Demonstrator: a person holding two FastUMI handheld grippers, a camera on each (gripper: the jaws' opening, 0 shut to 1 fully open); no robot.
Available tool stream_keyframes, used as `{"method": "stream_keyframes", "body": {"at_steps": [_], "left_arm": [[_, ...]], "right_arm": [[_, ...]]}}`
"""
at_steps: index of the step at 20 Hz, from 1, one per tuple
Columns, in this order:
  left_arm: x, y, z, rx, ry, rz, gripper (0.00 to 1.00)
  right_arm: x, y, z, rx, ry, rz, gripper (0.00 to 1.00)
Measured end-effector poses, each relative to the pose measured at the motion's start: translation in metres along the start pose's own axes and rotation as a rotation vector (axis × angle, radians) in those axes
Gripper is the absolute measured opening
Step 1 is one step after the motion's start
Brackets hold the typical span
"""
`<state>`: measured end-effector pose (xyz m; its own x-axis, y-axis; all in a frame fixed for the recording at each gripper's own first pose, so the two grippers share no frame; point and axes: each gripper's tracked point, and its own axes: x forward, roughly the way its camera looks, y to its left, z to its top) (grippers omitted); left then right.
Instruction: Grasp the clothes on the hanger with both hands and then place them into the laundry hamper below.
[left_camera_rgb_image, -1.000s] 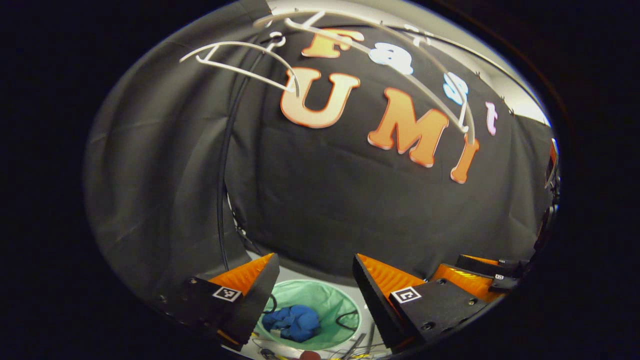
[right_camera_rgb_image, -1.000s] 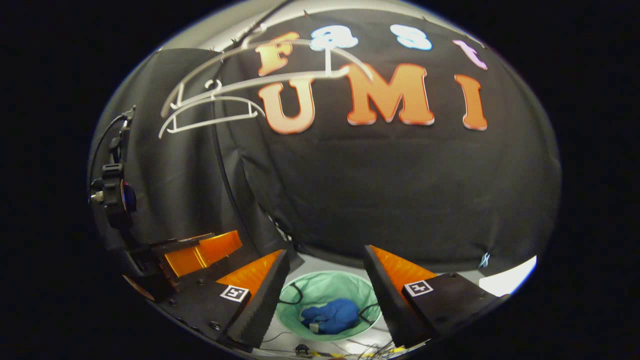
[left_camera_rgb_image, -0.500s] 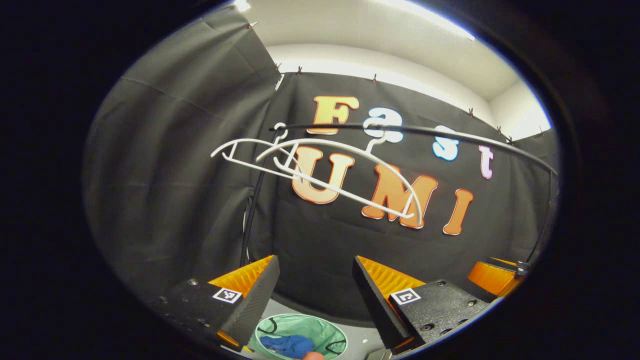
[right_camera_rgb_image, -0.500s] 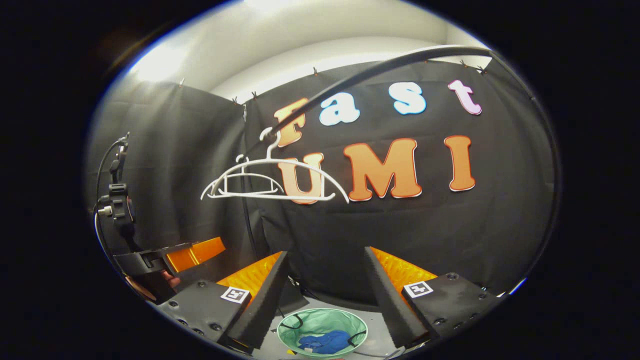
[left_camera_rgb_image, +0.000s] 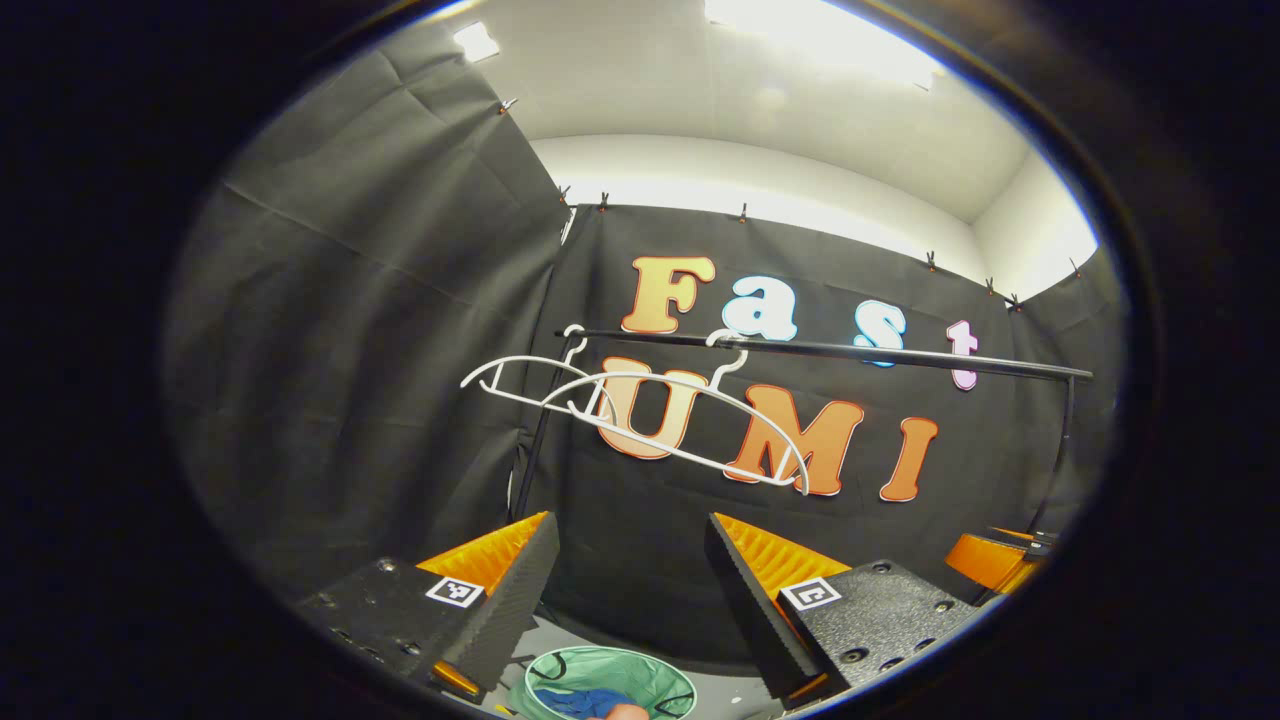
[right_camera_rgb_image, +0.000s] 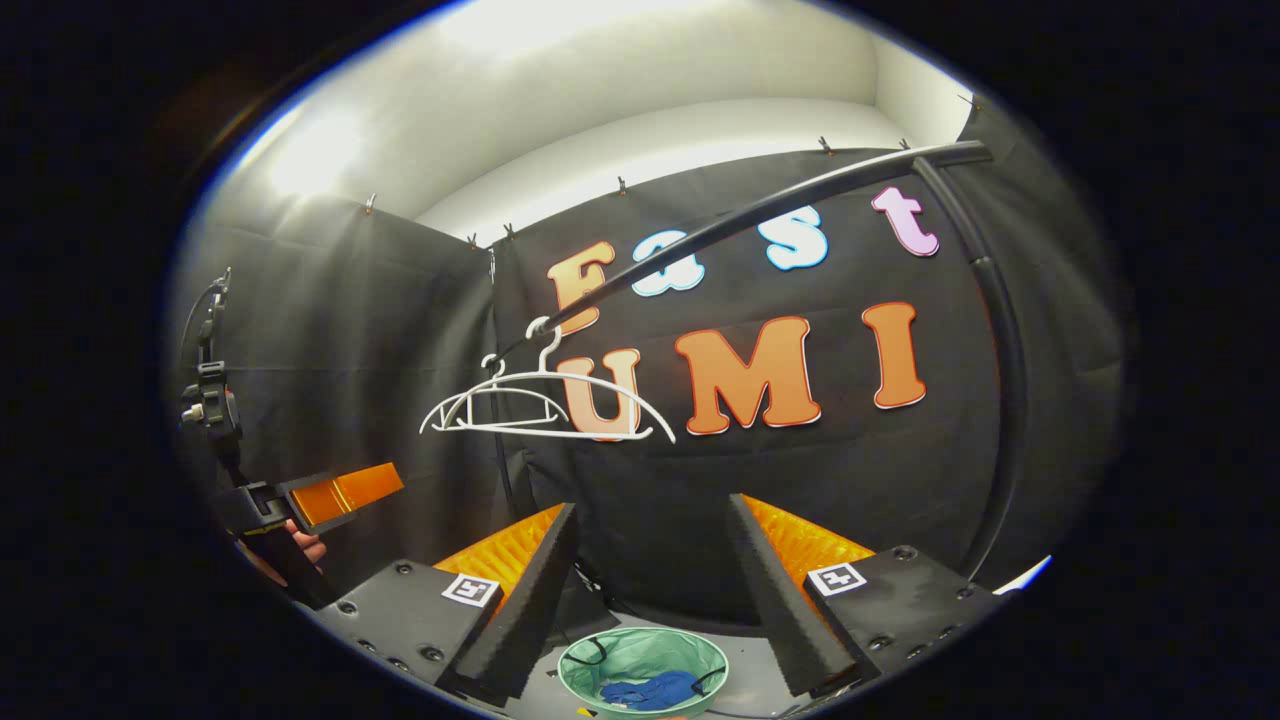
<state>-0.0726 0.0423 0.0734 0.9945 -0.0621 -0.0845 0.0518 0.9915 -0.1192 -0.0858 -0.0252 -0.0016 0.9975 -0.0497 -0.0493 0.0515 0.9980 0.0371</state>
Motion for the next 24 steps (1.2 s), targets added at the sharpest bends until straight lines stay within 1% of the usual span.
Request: {"method": "stream_keyframes", "body": {"at_steps": [1, 2, 3, 4, 5, 8, 11, 12, 13, 14, 15, 19, 20, 21, 22, 23, 24], "left_arm": [[-0.002, 0.000, 0.004, 0.011, -0.007, 0.005, 0.93], [-0.003, -0.001, 0.008, 0.015, -0.017, 0.006, 0.87], [-0.004, -0.002, 0.010, 0.012, -0.023, 0.001, 0.87], [-0.004, -0.002, 0.010, 0.008, -0.023, 0.000, 0.88], [-0.004, 0.000, 0.010, 0.004, -0.021, 0.001, 0.88], [-0.002, 0.001, 0.009, -0.012, -0.016, -0.004, 0.88], [-0.003, 0.003, 0.010, -0.002, -0.022, -0.003, 0.87], [-0.004, 0.002, 0.012, 0.001, -0.024, -0.004, 0.93], [-0.006, 0.002, 0.013, 0.002, -0.025, -0.003, 0.93], [-0.007, 0.003, 0.014, 0.003, -0.027, -0.004, 0.93], [-0.008, 0.003, 0.015, 0.006, -0.029, -0.003, 0.93], [-0.012, 0.008, 0.019, 0.024, -0.037, 0.008, 0.93], [-0.013, 0.009, 0.020, 0.025, -0.040, 0.010, 0.93], [-0.013, 0.010, 0.021, 0.025, -0.043, 0.012, 0.93], [-0.015, 0.011, 0.022, 0.026, -0.045, 0.012, 0.93], [-0.016, 0.011, 0.022, 0.026, -0.045, 0.014, 0.87], [-0.017, 0.011, 0.023, 0.025, -0.046, 0.014, 0.88]], "right_arm": [[-0.002, 0.000, 0.002, 0.001, -0.005, -0.001, 0.98], [-0.005, -0.001, 0.004, 0.003, -0.006, -0.001, 0.97], [-0.007, -0.001, 0.006, 0.004, -0.009, -0.002, 0.97], [-0.008, -0.002, 0.009, 0.002, -0.010, -0.005, 0.92], [-0.009, -0.004, 0.011, -0.001, -0.015, -0.008, 0.97], [-0.014, -0.007, 0.016, -0.015, -0.027, -0.024, 0.97], [-0.018, -0.007, 0.019, -0.025, -0.037, -0.031, 0.97], [-0.019, -0.006, 0.019, -0.026, -0.038, -0.031, 1.00], [-0.019, -0.005, 0.019, -0.026, -0.037, -0.027, 0.97], [-0.018, -0.003, 0.019, -0.024, -0.036, -0.022, 1.00], [-0.017, -0.002, 0.019, -0.022, -0.036, -0.019, 0.97], [-0.017, 0.002, 0.019, -0.027, -0.042, -0.018, 0.97], [-0.018, 0.003, 0.019, -0.027, -0.041, -0.016, 1.00], [-0.017, 0.003, 0.019, -0.026, -0.039, -0.015, 0.97], [-0.018, 0.003, 0.018, -0.026, -0.036, -0.015, 0.97], [-0.017, 0.004, 0.018, -0.025, -0.034, -0.013, 0.97], [-0.017, 0.005, 0.018, -0.024, -0.036, -0.012, 0.97]]}}
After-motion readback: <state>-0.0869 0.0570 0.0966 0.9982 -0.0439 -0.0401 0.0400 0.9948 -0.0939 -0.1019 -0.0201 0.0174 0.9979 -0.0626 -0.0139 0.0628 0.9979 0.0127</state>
